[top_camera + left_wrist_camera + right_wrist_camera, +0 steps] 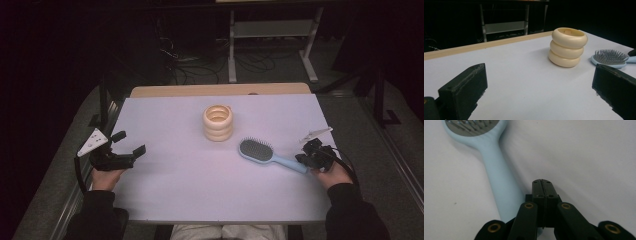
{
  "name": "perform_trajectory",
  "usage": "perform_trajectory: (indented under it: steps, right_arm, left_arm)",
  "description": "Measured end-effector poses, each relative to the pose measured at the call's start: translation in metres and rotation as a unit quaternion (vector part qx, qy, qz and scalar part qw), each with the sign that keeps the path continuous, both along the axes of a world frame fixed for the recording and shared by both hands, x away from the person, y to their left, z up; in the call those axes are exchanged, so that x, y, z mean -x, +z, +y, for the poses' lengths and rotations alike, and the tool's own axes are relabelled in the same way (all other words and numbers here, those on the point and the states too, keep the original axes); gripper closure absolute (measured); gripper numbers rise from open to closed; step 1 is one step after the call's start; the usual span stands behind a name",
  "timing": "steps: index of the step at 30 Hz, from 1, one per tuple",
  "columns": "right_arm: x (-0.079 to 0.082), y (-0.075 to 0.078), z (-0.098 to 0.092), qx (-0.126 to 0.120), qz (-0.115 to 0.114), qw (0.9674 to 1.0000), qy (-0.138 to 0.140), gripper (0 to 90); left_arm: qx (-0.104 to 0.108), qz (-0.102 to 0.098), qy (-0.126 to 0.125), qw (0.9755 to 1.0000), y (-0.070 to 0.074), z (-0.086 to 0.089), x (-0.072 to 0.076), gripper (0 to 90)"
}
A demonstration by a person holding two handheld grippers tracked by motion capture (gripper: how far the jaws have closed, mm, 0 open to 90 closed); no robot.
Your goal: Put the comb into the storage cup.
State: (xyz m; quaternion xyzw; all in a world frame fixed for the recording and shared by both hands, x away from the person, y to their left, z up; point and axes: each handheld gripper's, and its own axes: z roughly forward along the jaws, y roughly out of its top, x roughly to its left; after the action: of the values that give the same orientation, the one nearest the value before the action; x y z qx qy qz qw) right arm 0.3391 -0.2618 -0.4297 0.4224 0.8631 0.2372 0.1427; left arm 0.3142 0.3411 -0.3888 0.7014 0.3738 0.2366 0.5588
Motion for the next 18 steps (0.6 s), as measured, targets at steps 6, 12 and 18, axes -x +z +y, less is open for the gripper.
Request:
perform_trajectory:
  steps: [6, 12, 18]
  right_arm:
    - [0.007, 0.000, 0.002, 0.002, 0.002, 1.0000, 0.002, 88.9]
    - [0.014, 0.001, 0.002, 0.002, 0.004, 1.0000, 0.005, 88.9]
    - [0.019, 0.002, 0.004, 0.001, 0.007, 0.9999, 0.010, 88.9]
  left_arm:
    - [0.000, 0.001, -0.001, 1.0000, 0.000, 0.000, 0.000, 0.0]
    - [0.000, 0.001, -0.002, 1.0000, 0.000, 0.000, 0.000, 0.0]
    - [0.000, 0.003, -0.004, 1.0000, 0.000, -0.001, 0.000, 0.0]
